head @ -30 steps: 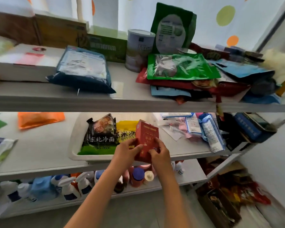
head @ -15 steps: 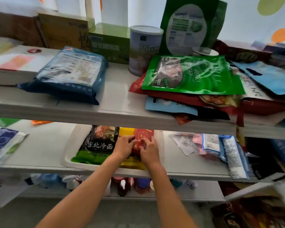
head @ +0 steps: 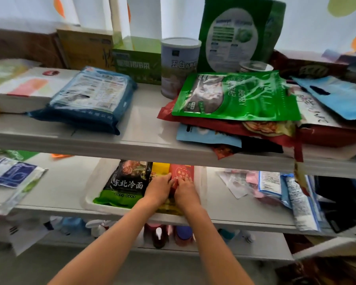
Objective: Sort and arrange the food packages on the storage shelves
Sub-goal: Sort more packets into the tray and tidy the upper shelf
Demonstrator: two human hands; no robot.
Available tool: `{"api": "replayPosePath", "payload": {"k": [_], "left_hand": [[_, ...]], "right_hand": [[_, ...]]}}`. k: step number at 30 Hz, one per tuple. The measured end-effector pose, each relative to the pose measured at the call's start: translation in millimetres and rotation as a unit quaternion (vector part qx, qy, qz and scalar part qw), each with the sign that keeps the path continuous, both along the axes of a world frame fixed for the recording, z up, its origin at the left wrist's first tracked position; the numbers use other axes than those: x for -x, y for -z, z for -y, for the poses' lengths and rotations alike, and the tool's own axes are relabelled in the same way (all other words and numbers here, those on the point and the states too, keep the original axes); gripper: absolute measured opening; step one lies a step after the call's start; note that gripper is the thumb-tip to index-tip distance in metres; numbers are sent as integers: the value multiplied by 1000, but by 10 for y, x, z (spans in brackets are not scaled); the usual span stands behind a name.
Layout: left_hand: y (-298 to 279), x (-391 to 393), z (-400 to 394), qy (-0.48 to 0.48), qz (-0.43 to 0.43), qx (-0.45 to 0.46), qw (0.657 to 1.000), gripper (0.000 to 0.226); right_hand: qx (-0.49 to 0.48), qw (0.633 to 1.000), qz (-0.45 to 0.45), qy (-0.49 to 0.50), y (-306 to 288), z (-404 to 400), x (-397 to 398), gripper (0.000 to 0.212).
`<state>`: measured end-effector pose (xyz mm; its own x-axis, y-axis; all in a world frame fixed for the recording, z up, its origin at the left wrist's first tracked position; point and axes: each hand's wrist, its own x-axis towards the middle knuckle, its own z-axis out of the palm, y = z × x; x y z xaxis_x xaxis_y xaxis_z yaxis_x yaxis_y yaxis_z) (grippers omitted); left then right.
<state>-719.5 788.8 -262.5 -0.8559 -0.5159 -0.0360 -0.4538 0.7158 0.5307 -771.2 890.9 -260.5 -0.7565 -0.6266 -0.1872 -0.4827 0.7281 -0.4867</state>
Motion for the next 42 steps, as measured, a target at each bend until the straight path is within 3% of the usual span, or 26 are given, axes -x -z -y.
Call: {"api": "replayPosePath", "payload": {"k": [7, 13, 17, 22, 27, 30, 35, 38, 42], "left_hand": [[-290, -687, -202, 134, -90, 159, 974, 39], [-868, -1043, -405, 208, -182, 186, 943, 59], [-1397, -1186, -592, 234, -285, 191, 910, 49], [-1834, -1177, -687, 265, -333, 202, 882, 54], [-2278, -1052, -590, 236, -374, 246, 862, 30], [-2464, -930, -460, 210, -363, 250, 873, 23], [-2600, -719, -229, 161, -263, 250, 918, 42], [-2640, -614, -217, 157, -212, 229, 937, 50], [-2656, -511, -290, 177, -174, 237, 939, 55]], "right_hand": [[11, 989, -148, 1, -262, -354, -447, 54], [104, 957, -263, 69, -703, -737, -850, 37], [162, 912, -364, 95, -1194, -1001, -1007, 34], [183, 888, -414, 78, -1818, -1105, -926, 29], [210, 856, -464, 86, -2370, -1094, -776, 25], [135, 885, -438, 81, -2684, -1053, -604, 39], [-55, 931, -350, 93, -2975, -1020, -300, 69], [-31, 952, -287, 105, -3022, -1065, -192, 61], [62, 952, -289, 86, -3007, -1148, -215, 39]]}}
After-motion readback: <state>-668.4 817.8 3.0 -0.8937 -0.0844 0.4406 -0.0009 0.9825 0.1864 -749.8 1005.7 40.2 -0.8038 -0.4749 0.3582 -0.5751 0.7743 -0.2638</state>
